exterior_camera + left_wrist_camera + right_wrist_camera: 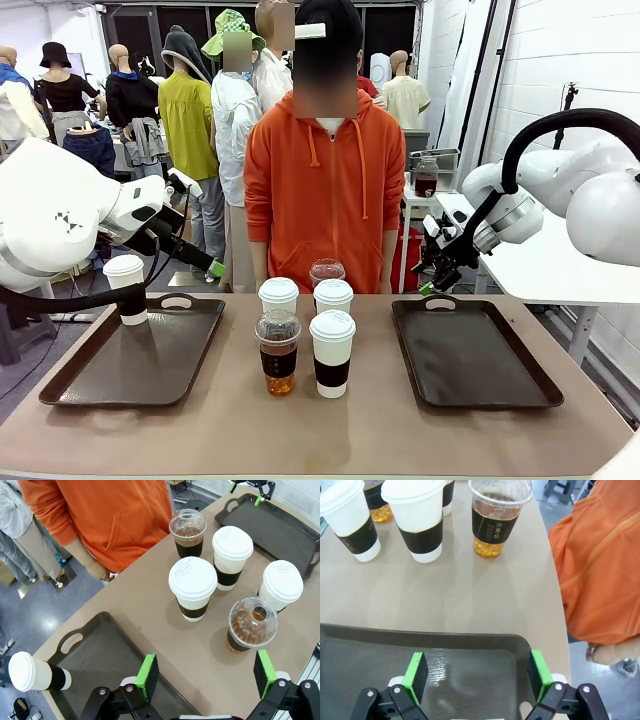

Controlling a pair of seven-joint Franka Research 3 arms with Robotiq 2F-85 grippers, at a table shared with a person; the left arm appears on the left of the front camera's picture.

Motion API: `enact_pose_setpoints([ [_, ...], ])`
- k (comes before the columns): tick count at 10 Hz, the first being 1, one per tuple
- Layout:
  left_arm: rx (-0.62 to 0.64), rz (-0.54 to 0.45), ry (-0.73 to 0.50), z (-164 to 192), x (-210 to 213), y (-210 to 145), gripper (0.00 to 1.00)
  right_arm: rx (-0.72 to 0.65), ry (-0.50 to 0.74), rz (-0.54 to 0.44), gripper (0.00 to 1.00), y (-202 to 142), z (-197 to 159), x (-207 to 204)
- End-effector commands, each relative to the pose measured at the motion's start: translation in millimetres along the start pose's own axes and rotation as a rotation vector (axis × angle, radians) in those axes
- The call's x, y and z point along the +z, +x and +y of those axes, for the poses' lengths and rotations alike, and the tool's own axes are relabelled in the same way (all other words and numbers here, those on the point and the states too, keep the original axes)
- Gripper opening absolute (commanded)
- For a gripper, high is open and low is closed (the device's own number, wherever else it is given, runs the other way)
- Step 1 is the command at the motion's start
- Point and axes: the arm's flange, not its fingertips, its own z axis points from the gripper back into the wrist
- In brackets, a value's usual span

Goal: Distribute the coffee onto the tray.
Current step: Pick up one iced Americano and place it on the right Handle tray.

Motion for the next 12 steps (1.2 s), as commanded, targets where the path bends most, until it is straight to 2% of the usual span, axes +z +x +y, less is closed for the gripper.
enact_pose_setpoints([
  [1, 0.003, -0.001, -0.006, 1.2, 0.4, -0.7, 1.00, 0.000, 0.000, 0.000, 1.00, 0.0, 0.0, 0.0],
  [4, 0.003, -0.001, -0.006, 1.2, 0.4, -0.7, 1.00, 0.027, 0.005, -0.174, 1.00, -14.8, -6.7, -22.1],
  [7, 0.003, -0.001, -0.006, 1.2, 0.4, -0.7, 1.00, 0.036, 0.009, -0.298, 1.00, -28.5, -11.2, -41.5],
  [10, 0.003, -0.001, -0.006, 1.2, 0.4, -0.7, 1.00, 0.003, 0.070, -0.479, 1.00, -49.1, -9.8, -55.4],
  [12, 0.003, -0.001, -0.006, 1.2, 0.4, -0.7, 1.00, -0.035, 0.114, -0.544, 1.00, -61.0, -8.1, -65.1],
])
